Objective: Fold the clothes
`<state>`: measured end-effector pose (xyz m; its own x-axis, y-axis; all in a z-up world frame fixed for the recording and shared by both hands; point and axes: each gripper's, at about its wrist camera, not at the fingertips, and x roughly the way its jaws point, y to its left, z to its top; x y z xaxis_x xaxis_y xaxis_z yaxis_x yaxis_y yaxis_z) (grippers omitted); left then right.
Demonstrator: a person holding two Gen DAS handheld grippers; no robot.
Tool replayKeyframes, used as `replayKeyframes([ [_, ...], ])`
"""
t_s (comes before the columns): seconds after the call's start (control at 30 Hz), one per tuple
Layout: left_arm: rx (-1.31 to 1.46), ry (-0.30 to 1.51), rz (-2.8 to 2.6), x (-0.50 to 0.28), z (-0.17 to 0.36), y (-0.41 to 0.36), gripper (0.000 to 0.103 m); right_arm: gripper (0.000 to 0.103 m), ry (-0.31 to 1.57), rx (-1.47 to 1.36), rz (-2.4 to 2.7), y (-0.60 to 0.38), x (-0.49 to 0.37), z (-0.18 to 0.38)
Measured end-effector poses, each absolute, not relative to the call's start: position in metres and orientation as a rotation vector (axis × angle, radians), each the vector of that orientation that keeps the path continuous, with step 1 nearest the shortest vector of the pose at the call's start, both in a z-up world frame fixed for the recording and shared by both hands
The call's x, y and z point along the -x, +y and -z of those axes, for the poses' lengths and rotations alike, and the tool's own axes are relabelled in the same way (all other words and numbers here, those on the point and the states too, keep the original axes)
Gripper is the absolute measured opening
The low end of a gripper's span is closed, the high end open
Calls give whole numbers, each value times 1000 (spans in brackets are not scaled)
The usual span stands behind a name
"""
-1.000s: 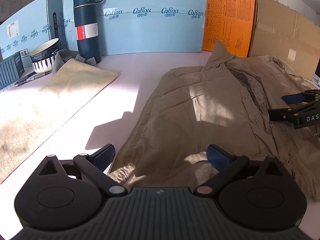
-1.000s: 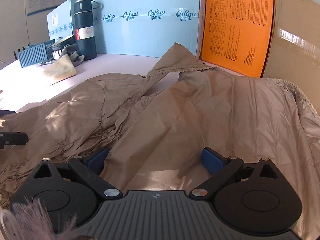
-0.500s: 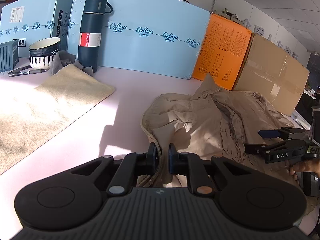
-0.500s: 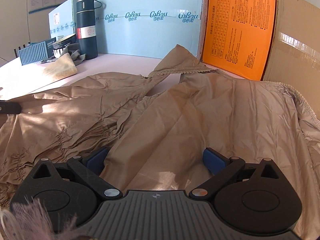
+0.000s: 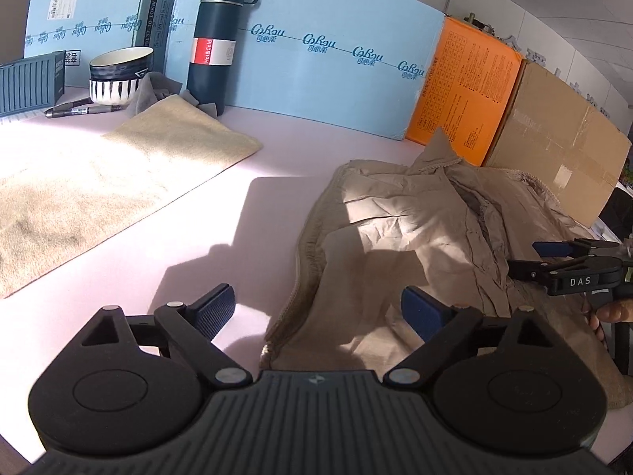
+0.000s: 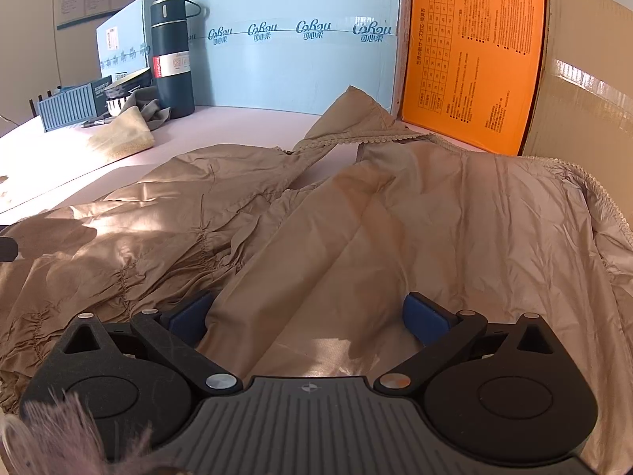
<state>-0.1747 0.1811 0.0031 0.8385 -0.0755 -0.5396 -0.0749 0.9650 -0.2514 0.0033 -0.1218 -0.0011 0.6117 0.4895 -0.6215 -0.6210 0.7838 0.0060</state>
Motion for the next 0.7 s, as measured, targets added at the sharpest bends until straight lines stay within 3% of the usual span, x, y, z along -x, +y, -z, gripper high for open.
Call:
replayKeyframes([
  [0.07,297,586,56,171,-7,171,18,103,647,219,-647,-122,-4,1],
  [0.1,306,576,78,169,-10,166,10,103,648,218,-647,-122,-4,1],
  [0.13,304,557,110,168,-14,160,8,103,648,217,-647,-122,-3,1],
  [0.47,222,293,266,169,-72,98,7,103,643,204,-649,-122,-3,0],
  [0.7,157,244,471,167,-91,43,7,103,599,279,-639,-114,7,0],
])
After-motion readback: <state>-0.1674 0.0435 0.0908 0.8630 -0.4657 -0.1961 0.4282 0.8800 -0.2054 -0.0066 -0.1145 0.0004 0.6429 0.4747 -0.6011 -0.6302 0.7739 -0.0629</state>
